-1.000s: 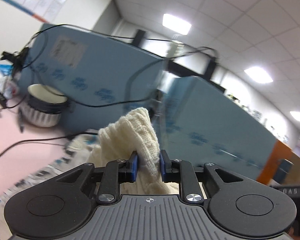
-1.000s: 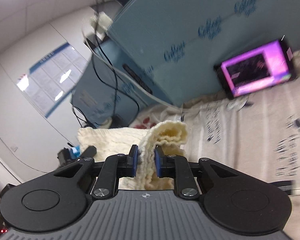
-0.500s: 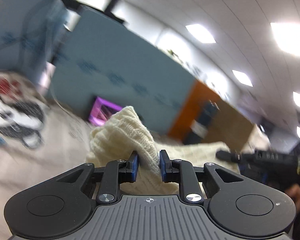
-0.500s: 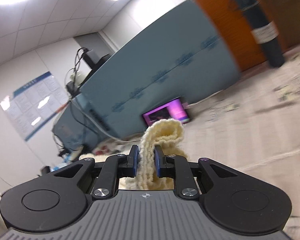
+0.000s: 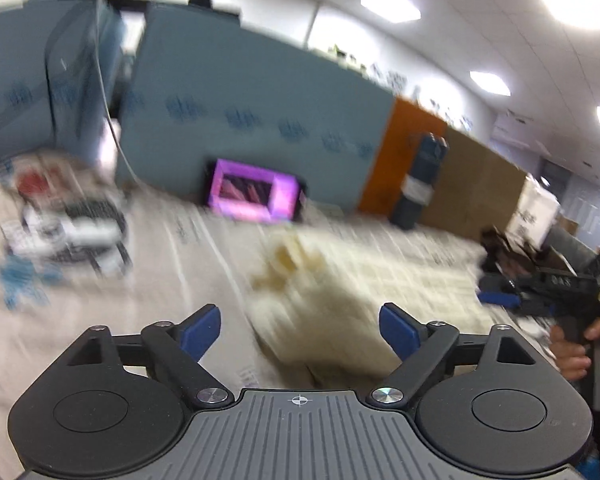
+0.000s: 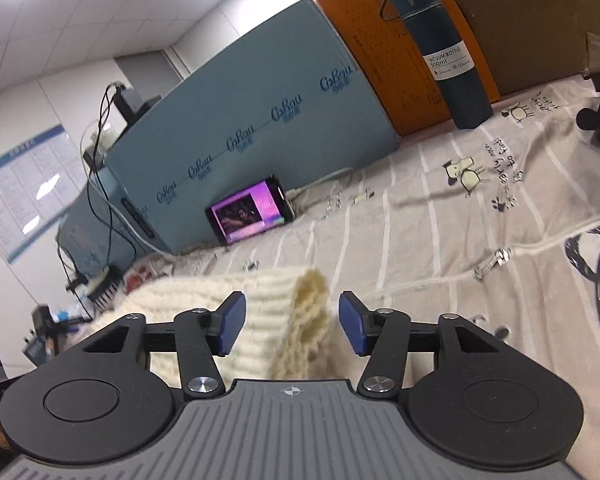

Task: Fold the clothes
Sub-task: 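Lift the cream sweater with both grippers and carry it onto the bed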

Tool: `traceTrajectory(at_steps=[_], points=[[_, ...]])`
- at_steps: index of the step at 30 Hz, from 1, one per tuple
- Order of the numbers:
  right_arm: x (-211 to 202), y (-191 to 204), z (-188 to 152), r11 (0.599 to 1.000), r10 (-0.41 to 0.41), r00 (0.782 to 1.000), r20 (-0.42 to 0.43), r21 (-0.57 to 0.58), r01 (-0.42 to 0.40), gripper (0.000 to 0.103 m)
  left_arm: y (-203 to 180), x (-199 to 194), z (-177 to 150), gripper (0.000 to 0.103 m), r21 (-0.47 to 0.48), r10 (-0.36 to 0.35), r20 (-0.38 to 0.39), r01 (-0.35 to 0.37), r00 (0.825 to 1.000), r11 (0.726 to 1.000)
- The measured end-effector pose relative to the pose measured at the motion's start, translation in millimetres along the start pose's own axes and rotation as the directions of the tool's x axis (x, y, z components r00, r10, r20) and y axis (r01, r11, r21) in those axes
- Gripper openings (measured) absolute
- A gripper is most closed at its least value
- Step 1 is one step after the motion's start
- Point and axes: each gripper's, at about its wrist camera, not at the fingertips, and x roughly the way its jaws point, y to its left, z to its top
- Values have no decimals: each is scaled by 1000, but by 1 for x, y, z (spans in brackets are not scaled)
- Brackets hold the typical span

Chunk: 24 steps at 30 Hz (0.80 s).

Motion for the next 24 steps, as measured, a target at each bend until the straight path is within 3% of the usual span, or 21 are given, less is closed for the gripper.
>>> traceTrajectory(at_steps=[1, 4, 7, 10, 11, 13, 14, 17, 19, 21, 24], points=[[3, -1, 3, 1000, 10, 1000, 1, 13, -10, 63, 1, 1, 9, 91, 16, 0, 31, 0, 1000, 1000], [15, -1, 8, 999, 31, 999, -12, 34, -31, 64, 3, 19, 36, 96, 66, -67, 65, 63, 996, 996], [26, 2, 10, 999, 29, 999, -28, 32, -28, 63, 7, 58, 57, 96, 101, -133, -28, 135, 991, 986], [30, 5, 10, 999, 30, 999, -31, 16, -30, 63, 15, 101, 65, 95, 113, -180, -147, 197, 973, 974], [31, 4, 10, 1000, 24, 999, -33, 16, -24, 61, 18, 112, 66, 95, 100, -196, -183, 216, 963, 971], [31, 3, 10, 1000, 21, 999, -37, 16, -20, 46, 21, 127, 63, 95, 54, -235, -248, 255, 940, 965], [32, 1, 9, 999, 30, 999, -41, 21, -30, 44, 21, 130, 61, 94, 44, -252, -262, 272, 932, 961], [33, 0, 6, 1000, 19, 999, -42, 17, -18, 36, 17, 127, 52, 93, 60, -264, -266, 289, 927, 955], [33, 0, 5, 1000, 11, 999, -41, 11, -10, 28, 12, 119, 49, 81, 99, -238, -242, 268, 941, 958], [28, 2, 5, 1000, 18, 1000, -19, 7, -17, 22, 9, 107, 47, 49, 160, -193, -206, 228, 959, 960], [16, 7, 3, 998, 60, 998, 11, 4, -60, 10, 10, 86, 44, 36, 192, -192, -147, 218, 970, 957]])
